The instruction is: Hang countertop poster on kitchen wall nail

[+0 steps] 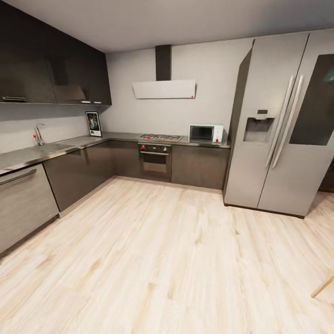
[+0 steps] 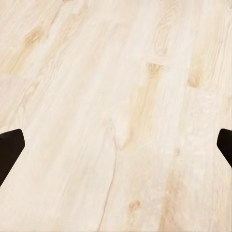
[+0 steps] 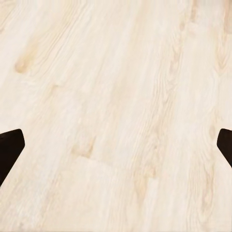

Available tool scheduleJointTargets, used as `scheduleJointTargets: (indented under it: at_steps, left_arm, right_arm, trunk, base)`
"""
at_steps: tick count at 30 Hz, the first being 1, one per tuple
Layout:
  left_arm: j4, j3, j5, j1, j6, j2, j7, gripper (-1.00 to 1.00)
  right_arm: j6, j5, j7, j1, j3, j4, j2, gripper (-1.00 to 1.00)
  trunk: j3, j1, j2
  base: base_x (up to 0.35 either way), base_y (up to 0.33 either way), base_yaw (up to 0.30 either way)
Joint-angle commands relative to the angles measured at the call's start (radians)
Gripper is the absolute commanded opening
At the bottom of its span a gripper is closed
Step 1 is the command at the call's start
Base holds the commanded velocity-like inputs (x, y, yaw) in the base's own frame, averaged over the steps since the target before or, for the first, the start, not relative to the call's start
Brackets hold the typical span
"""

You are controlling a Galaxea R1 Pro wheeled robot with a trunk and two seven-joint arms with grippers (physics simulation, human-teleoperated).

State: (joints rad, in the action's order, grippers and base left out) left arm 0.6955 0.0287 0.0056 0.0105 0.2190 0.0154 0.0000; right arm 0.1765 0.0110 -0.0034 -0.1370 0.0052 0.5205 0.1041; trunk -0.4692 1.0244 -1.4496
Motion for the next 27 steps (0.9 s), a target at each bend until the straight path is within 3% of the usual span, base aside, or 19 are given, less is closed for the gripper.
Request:
scheduleJointTargets:
  at_steps: [1, 27]
  left_arm:
    - [0.001, 0.0, 0.001, 0.0, 0.002, 0.0, 0.0, 1.0]
    - [0.001, 0.001, 0.001, 0.0, 0.002, 0.0, 0.0, 1.0]
  right_arm:
    - [0.003, 0.001, 0.0, 0.0, 0.001, -0.011, 0.0, 1.0]
    - [0.004, 0.0, -0.001, 0.0, 0.002, -0.027, 0.0, 1.0]
  trunk:
    - [-0.001, 0.001, 0.0]
    - [-0.001, 0.001, 0.0]
  base:
    - [0.334, 0.0, 0.0]
    - [0.335, 0.0, 0.0]
